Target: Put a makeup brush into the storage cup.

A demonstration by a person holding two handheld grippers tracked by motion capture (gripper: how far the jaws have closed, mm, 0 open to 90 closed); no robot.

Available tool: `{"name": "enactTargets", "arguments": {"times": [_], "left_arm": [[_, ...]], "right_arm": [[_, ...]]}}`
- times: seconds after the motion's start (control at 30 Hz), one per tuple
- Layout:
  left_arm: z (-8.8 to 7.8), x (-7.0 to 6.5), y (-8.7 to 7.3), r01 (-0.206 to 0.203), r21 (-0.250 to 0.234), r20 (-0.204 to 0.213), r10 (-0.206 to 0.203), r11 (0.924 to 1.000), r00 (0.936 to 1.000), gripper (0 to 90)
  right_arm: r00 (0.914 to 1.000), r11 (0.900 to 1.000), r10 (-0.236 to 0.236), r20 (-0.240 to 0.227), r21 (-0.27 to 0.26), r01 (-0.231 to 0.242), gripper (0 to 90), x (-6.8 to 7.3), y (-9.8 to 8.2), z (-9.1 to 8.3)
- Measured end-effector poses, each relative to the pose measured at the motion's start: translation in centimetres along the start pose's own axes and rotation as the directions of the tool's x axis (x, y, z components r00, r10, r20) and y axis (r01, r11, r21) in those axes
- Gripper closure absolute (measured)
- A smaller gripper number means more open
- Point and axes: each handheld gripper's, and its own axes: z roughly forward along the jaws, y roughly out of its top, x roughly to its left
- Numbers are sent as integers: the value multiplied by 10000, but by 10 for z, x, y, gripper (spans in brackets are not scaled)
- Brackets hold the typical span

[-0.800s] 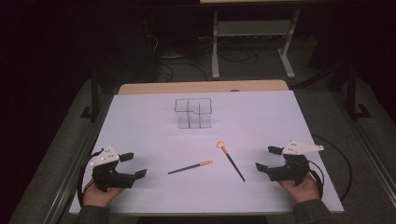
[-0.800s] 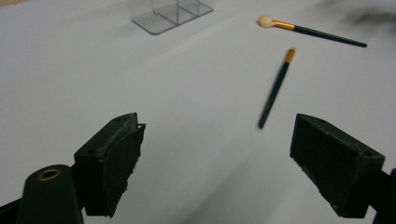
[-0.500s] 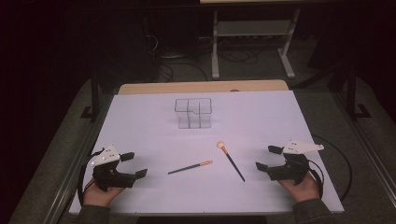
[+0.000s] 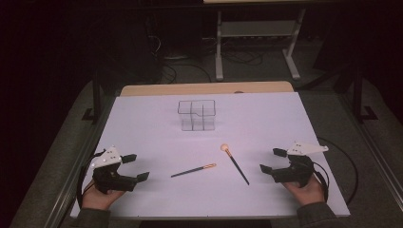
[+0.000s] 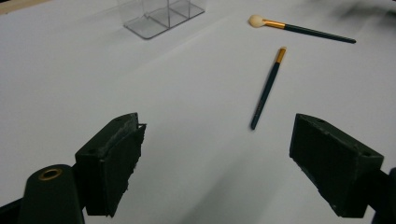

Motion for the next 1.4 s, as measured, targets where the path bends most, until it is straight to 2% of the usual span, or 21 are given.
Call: {"name": "enactTargets", "arguments": {"times": [0.13, 0.17, 0.23, 0.3, 0.33, 0.43, 0.5, 0.63, 0.77, 0.93, 0.97, 1.0, 1.07, 1.17, 1.27, 1.3, 1.33, 1.37, 1.4], "left_arm": [[1, -1, 6, -236, 59, 179, 235, 9997, 9996, 178], [2, -2, 9, -380, 180, 455, 371, 9991, 9983, 196], [4, -2, 11, -374, 283, 488, 360, 9989, 9982, 197], [7, -2, 14, -418, 575, 717, 376, 9975, 9967, 202], [7, -1, 15, -522, 653, 754, 472, 9965, 9960, 207], [9, -2, 18, -498, 769, 865, 431, 9958, 9953, 208], [10, -2, 22, -677, 851, 709, 617, 9941, 9956, 206], [12, -4, 31, -704, 789, 888, 633, 9944, 9940, 216], [19, -7, 43, -909, 1037, 1110, 793, 9904, 9907, 219], [31, -14, 59, -1439, 1383, 1562, 1219, 9799, 9802, 227], [35, -16, 65, -1628, 1533, 1681, 1366, 9747, 9763, 237], [35, -16, 65, -1628, 1533, 1681, 1366, 9747, 9763, 244], [43, -18, 74, -1814, 1829, 1920, 1459, 9662, 9705, 255], [51, -20, 79, -2005, 2068, 2096, 1568, 9576, 9651, 280], [56, -22, 82, -2004, 2142, 2153, 1539, 9560, 9643, 297], [58, -22, 84, -2174, 2234, 2224, 1674, 9502, 9605, 306], [60, -24, 86, -2147, 2227, 2260, 1638, 9510, 9603, 309], [65, -25, 90, -2267, 2375, 2366, 1701, 9446, 9566, 315], [68, -26, 91, -2254, 2437, 2411, 1662, 9433, 9562, 321]], "right_arm": [[10000, 10000, -48, -23, -51, 48, 149, 1, 0, -1], [10000, 10000, -76, -12, -56, 76, 149, 0, 0, -1], [10000, 10000, -25, -22, -45, 25, 149, 0, 0, -2], [10000, 10000, 10, -29, -85, -10, 149, 0, 1, -2], [10000, 10000, 10, -39, -85, -10, 149, 0, 1, -2], [10000, 9999, -71, -39, -88, 71, 149, 0, 2, -2], [10000, 10000, -30, -37, -71, 30, 151, 0, 2, -2], [9999, 10000, 18, -103, -48, -18, 151, -1, 2, -2], [9999, 10000, 0, -114, -86, -1, 151, -1, 3, -3], [9999, 9999, -20, -122, -127, 18, 150, -1, 4, -4], [9999, 9999, -60, -120, -100, 59, 150, -1, 4, -3], [9999, 10000, -67, -126, -72, 66, 150, -1, 4, -3], [9998, 9999, -115, -174, -32, 115, 150, -1, 5, -2], [9997, 9999, -140, -206, 21, 140, 150, 0, 5, -2], [9996, 9999, -154, -243, 41, 155, 150, 0, 6, -1], [9996, 9999, -154, -246, 40, 155, 150, 0, 6, -1], [9996, 9998, -168, -244, 45, 169, 150, 0, 6, -1], [9996, 9998, -168, -242, 67, 170, 150, 1, 6, -1], [9995, 9998, -178, -242, 88, 180, 150, 1, 6, -1]]}}
